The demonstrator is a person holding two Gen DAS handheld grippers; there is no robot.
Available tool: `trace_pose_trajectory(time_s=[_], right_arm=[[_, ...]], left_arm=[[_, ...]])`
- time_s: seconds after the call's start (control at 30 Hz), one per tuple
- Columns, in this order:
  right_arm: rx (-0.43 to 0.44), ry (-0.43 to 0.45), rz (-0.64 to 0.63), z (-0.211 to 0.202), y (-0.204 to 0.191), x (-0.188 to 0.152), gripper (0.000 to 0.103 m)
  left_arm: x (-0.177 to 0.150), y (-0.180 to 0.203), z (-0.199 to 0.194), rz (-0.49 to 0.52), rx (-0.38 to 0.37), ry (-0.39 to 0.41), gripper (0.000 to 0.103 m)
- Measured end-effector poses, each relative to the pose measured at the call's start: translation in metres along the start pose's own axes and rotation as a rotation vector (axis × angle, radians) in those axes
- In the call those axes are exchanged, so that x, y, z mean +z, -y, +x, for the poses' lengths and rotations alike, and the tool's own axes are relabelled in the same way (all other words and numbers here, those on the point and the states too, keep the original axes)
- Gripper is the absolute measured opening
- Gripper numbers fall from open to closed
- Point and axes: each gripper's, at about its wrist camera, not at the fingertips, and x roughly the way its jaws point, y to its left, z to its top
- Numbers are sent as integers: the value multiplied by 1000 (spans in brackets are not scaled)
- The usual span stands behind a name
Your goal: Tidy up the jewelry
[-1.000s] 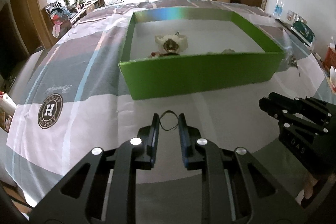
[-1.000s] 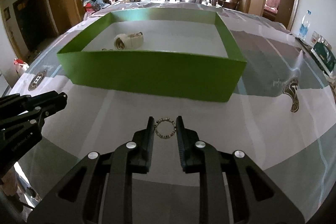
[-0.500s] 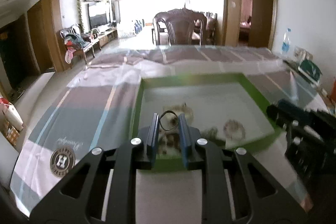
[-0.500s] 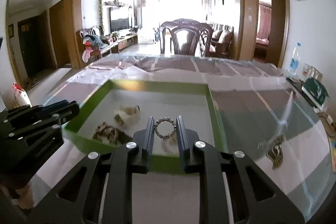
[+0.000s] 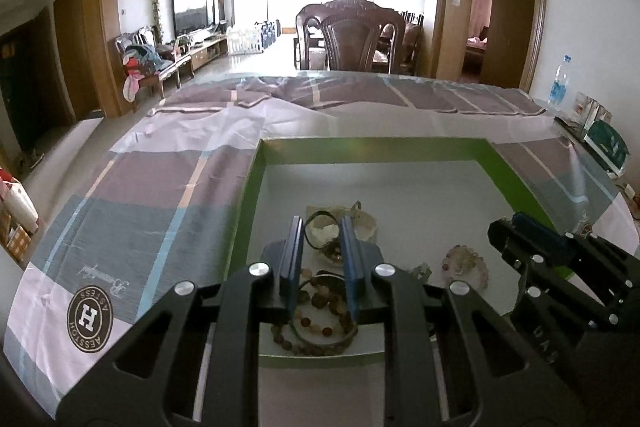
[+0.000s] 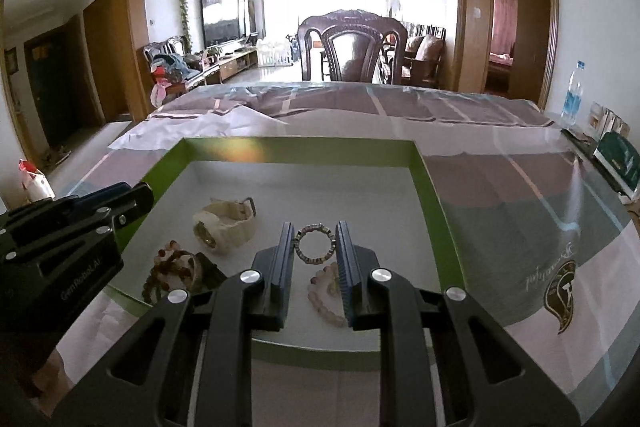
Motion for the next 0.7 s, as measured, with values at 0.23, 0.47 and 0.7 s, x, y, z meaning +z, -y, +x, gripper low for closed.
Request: trace_pose_trajectory(time_s=[0.23, 0.47, 0.7], right_arm=[[0, -35, 9, 9, 3, -3, 21], [-21, -19, 21, 2, 5, -4, 52], [-32, 37, 26, -29, 7, -5, 77]], left_arm=[[-3, 2, 7, 6, -4, -15, 19], [-4, 5, 7, 15, -7, -9, 31], [-7, 6, -20, 33, 15, 51, 55]])
